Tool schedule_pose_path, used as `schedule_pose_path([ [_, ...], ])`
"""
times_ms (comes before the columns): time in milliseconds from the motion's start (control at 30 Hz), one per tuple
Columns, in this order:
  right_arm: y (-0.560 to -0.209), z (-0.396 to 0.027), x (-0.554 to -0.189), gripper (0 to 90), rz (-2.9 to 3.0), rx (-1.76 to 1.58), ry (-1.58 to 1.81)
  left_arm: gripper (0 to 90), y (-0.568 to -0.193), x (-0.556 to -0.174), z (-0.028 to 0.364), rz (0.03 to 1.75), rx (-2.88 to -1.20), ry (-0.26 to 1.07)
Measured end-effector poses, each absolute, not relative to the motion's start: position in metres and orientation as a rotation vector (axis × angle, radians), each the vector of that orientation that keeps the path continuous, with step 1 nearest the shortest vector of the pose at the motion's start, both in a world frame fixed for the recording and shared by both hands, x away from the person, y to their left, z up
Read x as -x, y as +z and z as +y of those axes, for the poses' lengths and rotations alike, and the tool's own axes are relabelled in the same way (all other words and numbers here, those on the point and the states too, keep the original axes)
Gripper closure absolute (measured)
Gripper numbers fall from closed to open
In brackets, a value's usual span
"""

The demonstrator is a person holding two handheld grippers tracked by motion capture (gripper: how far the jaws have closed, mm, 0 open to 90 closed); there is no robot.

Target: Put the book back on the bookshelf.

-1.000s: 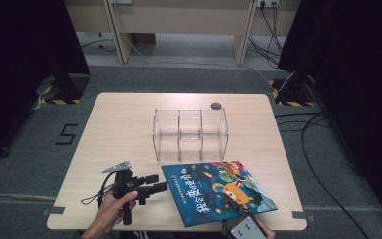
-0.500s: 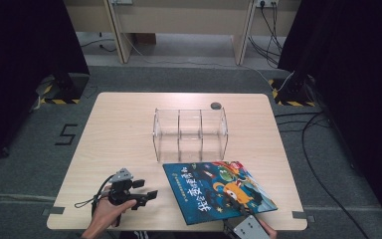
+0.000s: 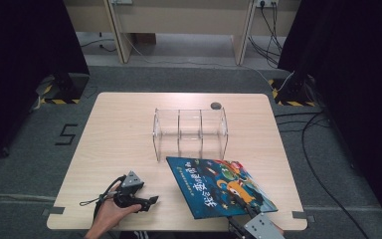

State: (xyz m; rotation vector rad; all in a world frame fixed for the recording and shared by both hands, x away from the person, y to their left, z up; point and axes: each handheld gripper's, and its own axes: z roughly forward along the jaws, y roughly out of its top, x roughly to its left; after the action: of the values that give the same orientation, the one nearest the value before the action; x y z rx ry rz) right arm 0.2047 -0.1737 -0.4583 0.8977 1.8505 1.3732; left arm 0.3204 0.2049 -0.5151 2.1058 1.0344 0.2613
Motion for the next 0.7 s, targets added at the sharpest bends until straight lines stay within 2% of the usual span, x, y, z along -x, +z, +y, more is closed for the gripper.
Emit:
schedule_pose_path([
  [467, -0.45, -0.197, -0.198, 55.2, 1.731, -1.076, 1.64, 18.4, -0.516, -0.319, 0.203, 1.013, -2.124, 0.286],
  [700, -0.447, -0.212, -0.197, 58.9, 1.665, -1.142, 1.701, 18.2, -0.516, -0.319, 0.203, 1.006, -2.132, 0.29],
])
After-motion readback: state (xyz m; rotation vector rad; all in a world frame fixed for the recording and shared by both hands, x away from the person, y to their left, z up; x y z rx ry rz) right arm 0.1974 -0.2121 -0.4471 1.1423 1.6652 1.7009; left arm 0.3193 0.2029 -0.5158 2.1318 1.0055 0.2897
